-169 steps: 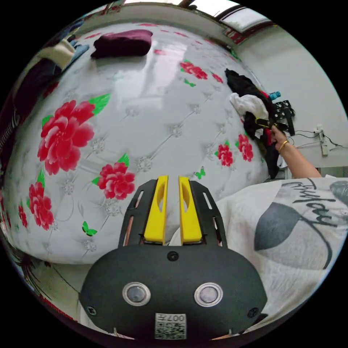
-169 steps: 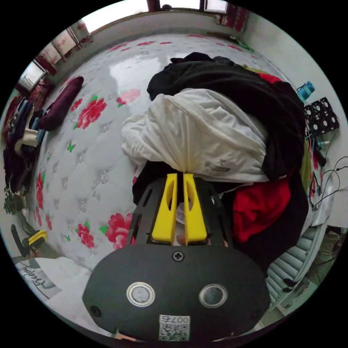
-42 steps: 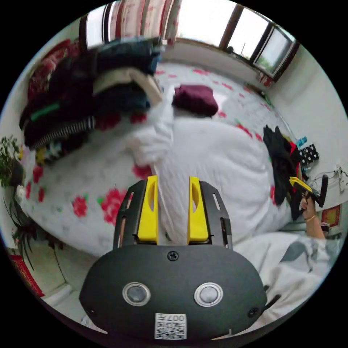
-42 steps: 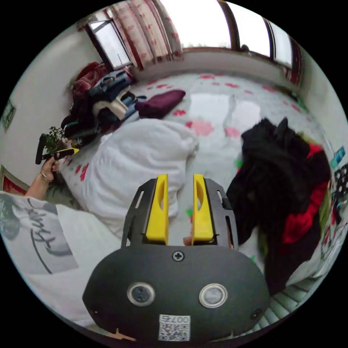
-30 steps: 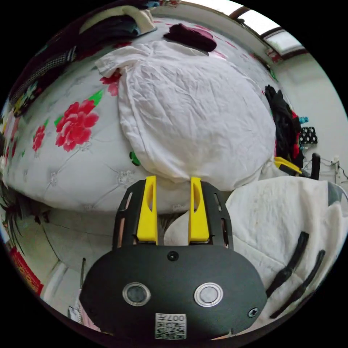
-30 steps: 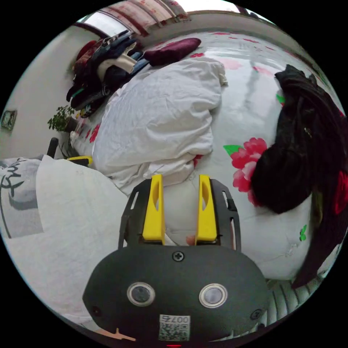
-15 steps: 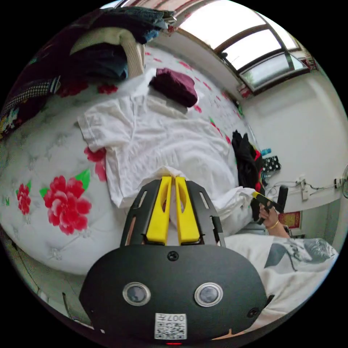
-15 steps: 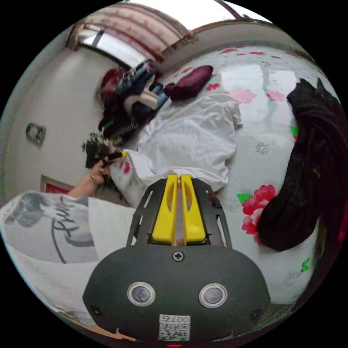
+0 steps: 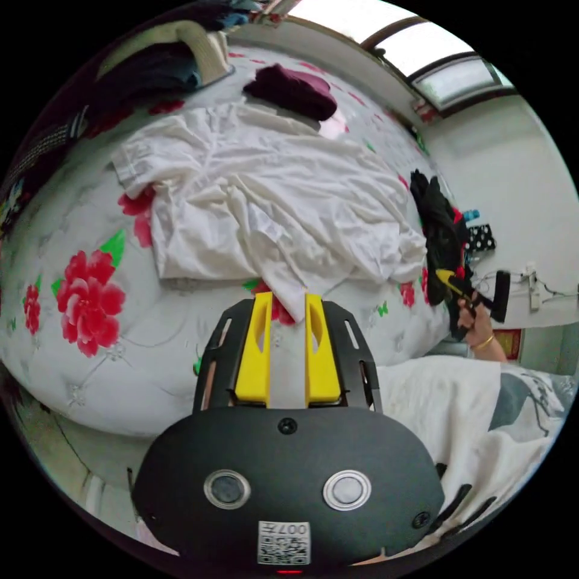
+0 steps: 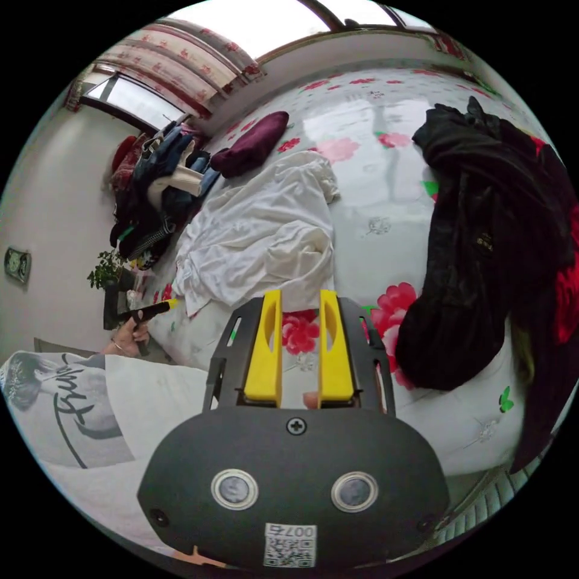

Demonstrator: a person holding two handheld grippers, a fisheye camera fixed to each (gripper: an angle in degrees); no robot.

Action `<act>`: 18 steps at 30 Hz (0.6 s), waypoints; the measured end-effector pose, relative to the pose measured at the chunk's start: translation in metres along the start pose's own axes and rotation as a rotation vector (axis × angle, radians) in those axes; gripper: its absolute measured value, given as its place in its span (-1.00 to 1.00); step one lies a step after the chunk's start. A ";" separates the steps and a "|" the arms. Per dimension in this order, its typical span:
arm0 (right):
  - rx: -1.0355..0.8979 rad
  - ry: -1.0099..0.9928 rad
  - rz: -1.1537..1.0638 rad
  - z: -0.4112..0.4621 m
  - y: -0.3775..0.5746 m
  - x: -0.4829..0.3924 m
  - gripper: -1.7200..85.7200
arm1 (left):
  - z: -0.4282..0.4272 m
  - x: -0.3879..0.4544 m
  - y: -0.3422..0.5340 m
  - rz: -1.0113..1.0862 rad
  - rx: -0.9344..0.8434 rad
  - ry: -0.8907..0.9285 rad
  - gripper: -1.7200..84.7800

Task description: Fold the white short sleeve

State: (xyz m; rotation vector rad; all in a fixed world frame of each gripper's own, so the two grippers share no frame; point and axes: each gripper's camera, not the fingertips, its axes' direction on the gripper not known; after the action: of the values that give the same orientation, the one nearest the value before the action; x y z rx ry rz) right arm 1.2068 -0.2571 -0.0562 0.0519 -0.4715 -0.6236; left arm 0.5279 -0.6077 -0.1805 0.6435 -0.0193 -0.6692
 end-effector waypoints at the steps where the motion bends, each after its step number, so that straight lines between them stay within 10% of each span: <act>1: -0.003 0.028 -0.027 0.004 -0.008 -0.008 -0.83 | 0.006 0.005 0.000 0.017 -0.015 -0.006 -0.74; 7: -0.009 0.258 -0.071 0.029 -0.055 -0.037 -0.81 | 0.026 0.026 -0.001 0.131 -0.043 -0.210 -0.92; 18: 0.023 0.014 -0.165 -0.017 -0.051 -0.042 -0.96 | -0.118 -0.047 0.092 0.043 0.372 0.220 -0.98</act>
State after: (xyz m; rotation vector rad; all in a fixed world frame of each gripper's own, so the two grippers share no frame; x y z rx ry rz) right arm 1.1567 -0.2759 -0.0976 0.1175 -0.4637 -0.7791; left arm 0.5688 -0.4604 -0.2154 1.0701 0.0473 -0.5544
